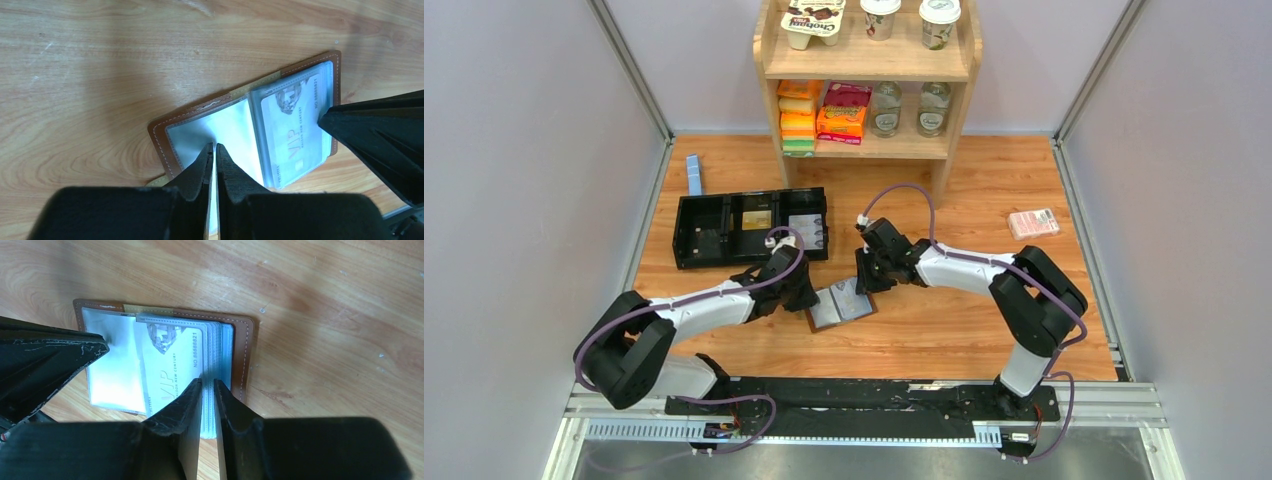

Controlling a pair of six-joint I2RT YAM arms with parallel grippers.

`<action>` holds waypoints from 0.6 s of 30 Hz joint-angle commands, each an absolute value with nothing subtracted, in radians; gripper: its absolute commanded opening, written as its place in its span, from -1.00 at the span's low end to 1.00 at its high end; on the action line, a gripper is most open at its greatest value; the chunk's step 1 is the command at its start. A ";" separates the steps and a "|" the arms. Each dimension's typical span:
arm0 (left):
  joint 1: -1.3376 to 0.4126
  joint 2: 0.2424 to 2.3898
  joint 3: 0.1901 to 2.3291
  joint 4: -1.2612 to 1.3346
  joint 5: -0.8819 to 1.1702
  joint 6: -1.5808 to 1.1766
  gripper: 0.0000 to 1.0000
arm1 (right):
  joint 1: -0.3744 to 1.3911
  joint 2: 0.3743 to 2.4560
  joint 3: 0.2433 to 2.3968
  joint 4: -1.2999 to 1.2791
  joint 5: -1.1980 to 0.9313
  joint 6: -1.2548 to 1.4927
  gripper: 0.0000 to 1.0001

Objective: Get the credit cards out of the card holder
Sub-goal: Open the card holder at the center of the board, then remove the credit card from the card holder.

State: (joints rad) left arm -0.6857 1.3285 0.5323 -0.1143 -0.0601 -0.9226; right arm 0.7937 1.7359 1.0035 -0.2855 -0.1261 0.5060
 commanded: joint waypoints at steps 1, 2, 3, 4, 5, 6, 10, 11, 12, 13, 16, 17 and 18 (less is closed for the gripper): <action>-0.683 1.344 0.574 -0.081 -0.025 -0.945 -0.76 | 0.793 1.703 0.965 -0.264 -0.150 0.506 -0.60; -0.683 1.344 0.577 -0.068 -0.012 -0.949 -0.75 | 0.792 1.701 0.957 -0.259 -0.159 0.512 -0.60; -0.683 1.342 0.578 -0.063 -0.008 -0.960 -0.74 | 0.792 1.701 0.950 -0.253 -0.163 0.517 -0.60; -0.683 1.342 0.578 -0.048 -0.006 -0.966 -0.74 | 0.792 1.701 0.948 -0.252 -0.167 0.520 -0.61; -0.683 1.341 0.580 -0.041 -0.006 -0.980 -0.74 | 0.792 1.703 0.945 -0.249 -0.172 0.523 -0.61; -0.683 1.336 0.577 -0.032 -0.006 -0.988 -0.73 | 0.793 1.700 0.943 -0.249 -0.173 0.525 -0.62; -0.684 1.312 0.558 -0.006 -0.006 -1.040 -0.66 | 0.793 1.698 0.934 -0.245 -0.173 0.535 -0.63; -0.684 1.305 0.549 0.030 -0.006 -1.049 -0.64 | 0.793 1.698 0.933 -0.245 -0.173 0.538 -0.63; -0.684 1.301 0.548 0.038 -0.006 -1.058 -0.58 | 0.793 1.700 0.931 -0.242 -0.176 0.541 -0.64; -0.684 1.298 0.539 0.054 0.014 -1.063 -0.56 | 0.793 1.703 0.928 -0.238 -0.181 0.545 -0.64; -0.684 1.296 0.528 0.077 0.026 -1.077 -0.43 | 0.793 1.710 0.923 -0.221 -0.195 0.554 -0.63; -0.684 1.299 0.520 0.090 0.026 -1.081 -0.39 | 0.793 1.715 0.923 -0.221 -0.195 0.555 -0.64; -0.684 1.301 0.515 0.095 0.028 -1.086 -0.37 | 0.793 1.715 0.923 -0.219 -0.196 0.555 -0.65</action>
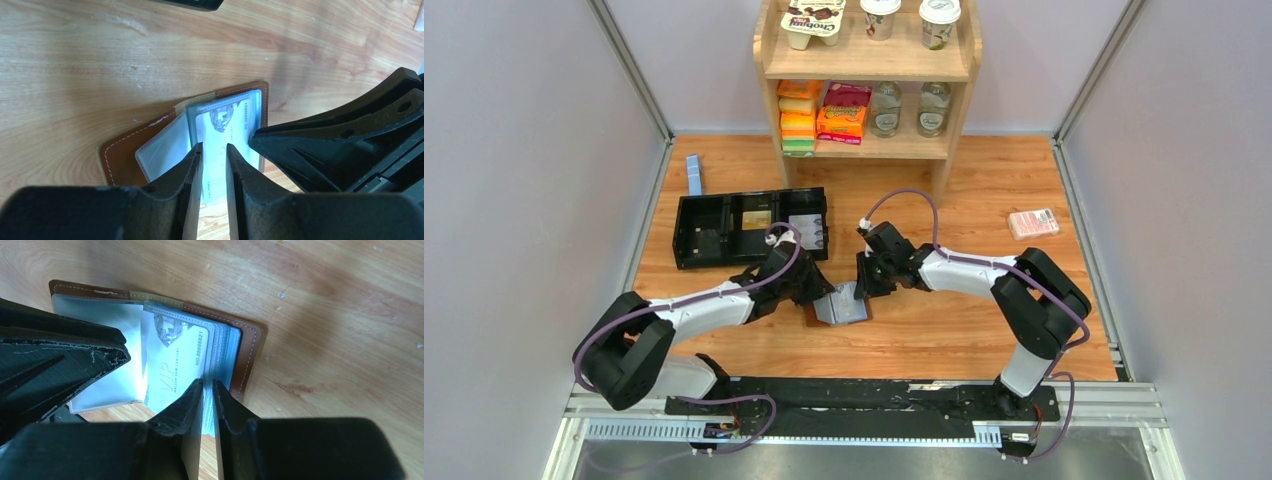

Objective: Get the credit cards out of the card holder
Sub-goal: Remove the credit card from the card holder.

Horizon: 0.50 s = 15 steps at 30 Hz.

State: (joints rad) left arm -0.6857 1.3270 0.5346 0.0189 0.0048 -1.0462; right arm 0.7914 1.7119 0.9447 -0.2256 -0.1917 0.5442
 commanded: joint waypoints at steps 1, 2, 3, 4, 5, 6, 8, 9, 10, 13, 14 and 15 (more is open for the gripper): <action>-0.684 1.308 0.506 0.107 0.029 -1.089 -0.35 | 0.795 1.715 0.922 -0.221 -0.195 0.555 -0.65; -0.684 1.310 0.502 0.113 0.034 -1.094 -0.34 | 0.793 1.715 0.923 -0.218 -0.195 0.555 -0.65; -0.684 1.321 0.494 0.124 0.037 -1.098 -0.33 | 0.792 1.715 0.920 -0.216 -0.196 0.555 -0.65; -0.684 1.324 0.488 0.130 0.041 -1.104 -0.33 | 0.792 1.717 0.920 -0.216 -0.193 0.555 -0.65; -0.684 1.333 0.479 0.141 0.041 -1.108 -0.32 | 0.792 1.715 0.920 -0.216 -0.193 0.555 -0.65; -0.684 1.338 0.473 0.149 0.044 -1.112 -0.32 | 0.793 1.715 0.920 -0.216 -0.192 0.557 -0.65; -0.684 1.344 0.439 0.173 0.046 -1.120 -0.32 | 0.792 1.717 0.919 -0.216 -0.192 0.555 -0.65; -0.684 1.344 0.428 0.193 0.046 -1.129 -0.32 | 0.792 1.717 0.916 -0.215 -0.192 0.555 -0.66; -0.684 1.344 0.402 0.210 0.045 -1.132 -0.31 | 0.793 1.715 0.916 -0.215 -0.192 0.555 -0.65; -0.684 1.338 0.345 0.322 0.032 -1.149 -0.26 | 0.793 1.715 0.910 -0.210 -0.192 0.555 -0.66; -0.684 1.338 0.316 0.366 0.032 -1.149 -0.23 | 0.792 1.715 0.910 -0.210 -0.193 0.555 -0.66; -0.684 1.338 0.304 0.392 0.034 -1.150 -0.18 | 0.793 1.715 0.907 -0.206 -0.193 0.555 -0.66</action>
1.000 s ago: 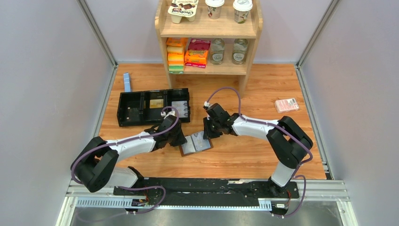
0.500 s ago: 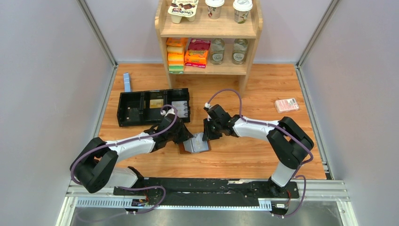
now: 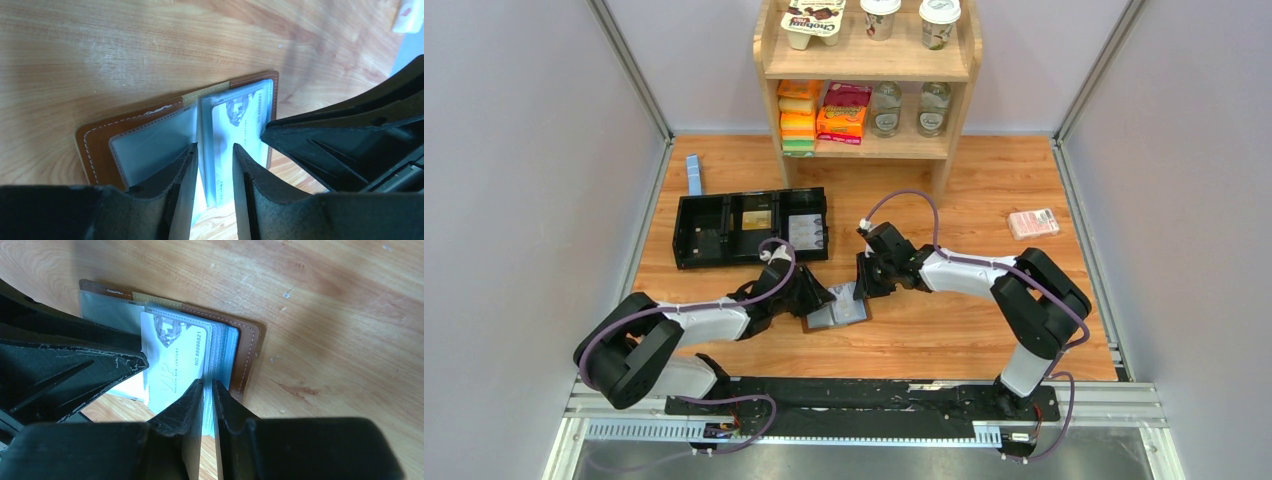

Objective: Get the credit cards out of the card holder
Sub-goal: Remove the credit card from the card holder.

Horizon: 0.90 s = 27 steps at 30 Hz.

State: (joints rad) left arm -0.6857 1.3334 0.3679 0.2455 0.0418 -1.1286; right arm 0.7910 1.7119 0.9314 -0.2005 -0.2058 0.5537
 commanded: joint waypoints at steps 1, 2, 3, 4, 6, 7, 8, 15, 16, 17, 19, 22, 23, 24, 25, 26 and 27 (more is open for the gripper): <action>-0.684 1.339 0.286 0.443 0.035 -1.152 -0.14 | 0.792 1.717 0.908 -0.204 -0.195 0.557 -0.66; -0.684 1.339 0.272 0.468 0.040 -1.157 -0.12 | 0.793 1.717 0.908 -0.203 -0.196 0.557 -0.66; -0.684 1.341 0.256 0.515 0.041 -1.157 -0.08 | 0.793 1.718 0.910 -0.202 -0.198 0.557 -0.66; -0.684 1.341 0.250 0.535 0.051 -1.154 -0.07 | 0.792 1.718 0.910 -0.202 -0.198 0.558 -0.65; -0.684 1.341 0.236 0.580 0.060 -1.149 -0.05 | 0.793 1.720 0.908 -0.201 -0.201 0.558 -0.66; -0.684 1.344 0.235 0.601 0.061 -1.147 -0.02 | 0.792 1.721 0.910 -0.199 -0.204 0.558 -0.66; -0.684 1.344 0.235 0.606 0.066 -1.146 -0.02 | 0.793 1.721 0.910 -0.199 -0.206 0.558 -0.66; -0.684 1.377 0.244 0.643 0.089 -1.150 -0.06 | 0.793 1.717 0.904 -0.189 -0.216 0.560 -0.68; -0.684 1.384 0.245 0.650 0.090 -1.149 -0.07 | 0.792 1.718 0.904 -0.186 -0.218 0.560 -0.69; -0.684 1.385 0.244 0.653 0.094 -1.149 -0.07 | 0.792 1.717 0.904 -0.184 -0.221 0.561 -0.70; -0.684 1.384 0.239 0.661 0.095 -1.152 -0.10 | 0.792 1.717 0.902 -0.179 -0.230 0.560 -0.72; -0.684 1.370 0.224 0.693 0.086 -1.163 -0.14 | 0.792 1.718 0.902 -0.176 -0.233 0.561 -0.72; -0.684 1.364 0.209 0.716 0.083 -1.166 -0.16 | 0.793 1.721 0.900 -0.176 -0.233 0.561 -0.73; -0.683 1.367 0.201 0.733 0.074 -1.175 -0.19 | 0.792 1.723 0.902 -0.179 -0.233 0.561 -0.73; -0.683 1.370 0.184 0.768 0.071 -1.180 -0.20 | 0.793 1.727 0.902 -0.179 -0.233 0.561 -0.73; -0.684 1.371 0.175 0.790 0.068 -1.189 -0.24 | 0.792 1.732 0.902 -0.179 -0.236 0.561 -0.74; -0.684 1.377 0.164 0.823 0.069 -1.192 -0.26 | 0.792 1.736 0.902 -0.179 -0.236 0.561 -0.74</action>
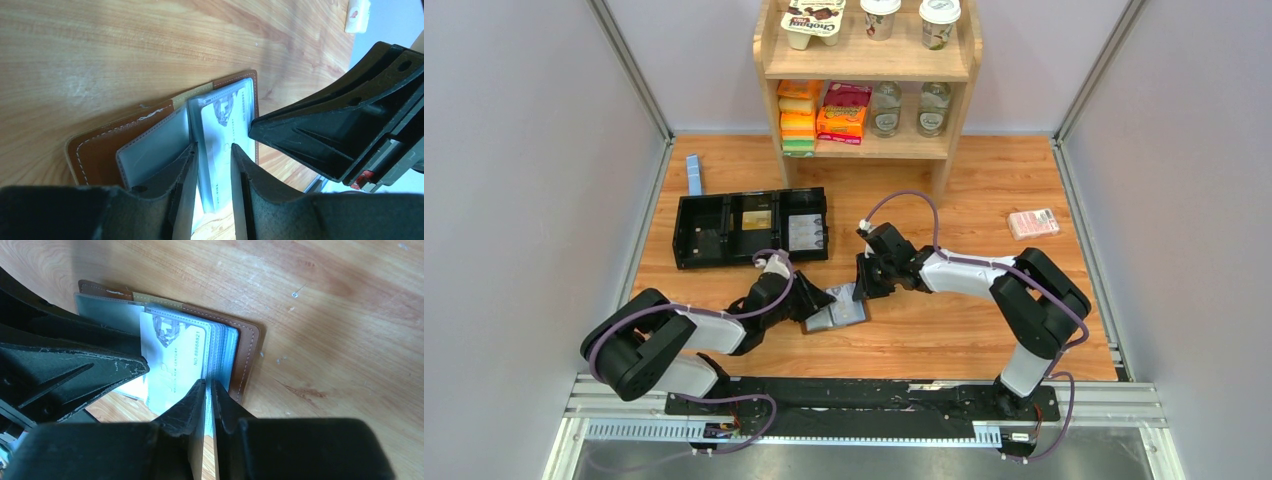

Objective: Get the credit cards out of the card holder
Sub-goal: Remove the credit card from the card holder.

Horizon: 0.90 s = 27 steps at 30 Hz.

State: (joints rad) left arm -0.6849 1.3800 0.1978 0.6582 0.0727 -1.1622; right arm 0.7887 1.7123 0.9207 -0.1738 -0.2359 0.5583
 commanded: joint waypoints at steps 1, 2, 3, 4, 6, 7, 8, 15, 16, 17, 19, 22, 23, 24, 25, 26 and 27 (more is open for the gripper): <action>-0.684 1.384 0.160 0.842 0.074 -1.195 -0.29 | 0.793 1.740 0.902 -0.179 -0.239 0.563 -0.74; -0.684 1.393 0.153 0.874 0.077 -1.196 -0.31 | 0.792 1.743 0.900 -0.176 -0.241 0.561 -0.74; -0.684 1.394 0.152 0.887 0.083 -1.195 -0.32 | 0.792 1.744 0.903 -0.176 -0.242 0.561 -0.74; -0.683 1.397 0.150 0.908 0.084 -1.195 -0.33 | 0.792 1.746 0.904 -0.175 -0.244 0.561 -0.74; -0.684 1.396 0.149 0.931 0.090 -1.192 -0.38 | 0.792 1.746 0.904 -0.175 -0.245 0.560 -0.75; -0.684 1.393 0.147 0.937 0.092 -1.190 -0.40 | 0.792 1.746 0.902 -0.173 -0.245 0.561 -0.75; -0.684 1.384 0.143 0.946 0.092 -1.190 -0.42 | 0.793 1.744 0.900 -0.173 -0.245 0.561 -0.75; -0.684 1.342 0.135 0.946 0.086 -1.183 -0.43 | 0.792 1.750 0.902 -0.169 -0.262 0.558 -0.74; -0.684 1.345 0.137 0.946 0.087 -1.184 -0.43 | 0.792 1.750 0.903 -0.166 -0.267 0.558 -0.74; -0.684 1.344 0.137 0.948 0.092 -1.184 -0.43 | 0.792 1.750 0.904 -0.164 -0.271 0.560 -0.74; -0.684 1.347 0.138 0.954 0.097 -1.184 -0.43 | 0.792 1.750 0.905 -0.158 -0.279 0.560 -0.73; -0.684 1.347 0.141 0.960 0.104 -1.186 -0.43 | 0.792 1.755 0.907 -0.160 -0.279 0.563 -0.72; -0.686 1.345 0.141 0.962 0.106 -1.184 -0.43 | 0.792 1.755 0.907 -0.158 -0.279 0.563 -0.72; -0.686 1.345 0.141 0.962 0.107 -1.184 -0.43 | 0.792 1.756 0.907 -0.160 -0.278 0.561 -0.72; -0.684 1.347 0.143 0.962 0.107 -1.184 -0.43 | 0.792 1.758 0.905 -0.158 -0.276 0.561 -0.72; -0.684 1.345 0.141 0.962 0.109 -1.186 -0.43 | 0.792 1.759 0.905 -0.160 -0.275 0.564 -0.72; -0.684 1.347 0.143 0.963 0.110 -1.186 -0.43 | 0.792 1.759 0.907 -0.160 -0.275 0.565 -0.72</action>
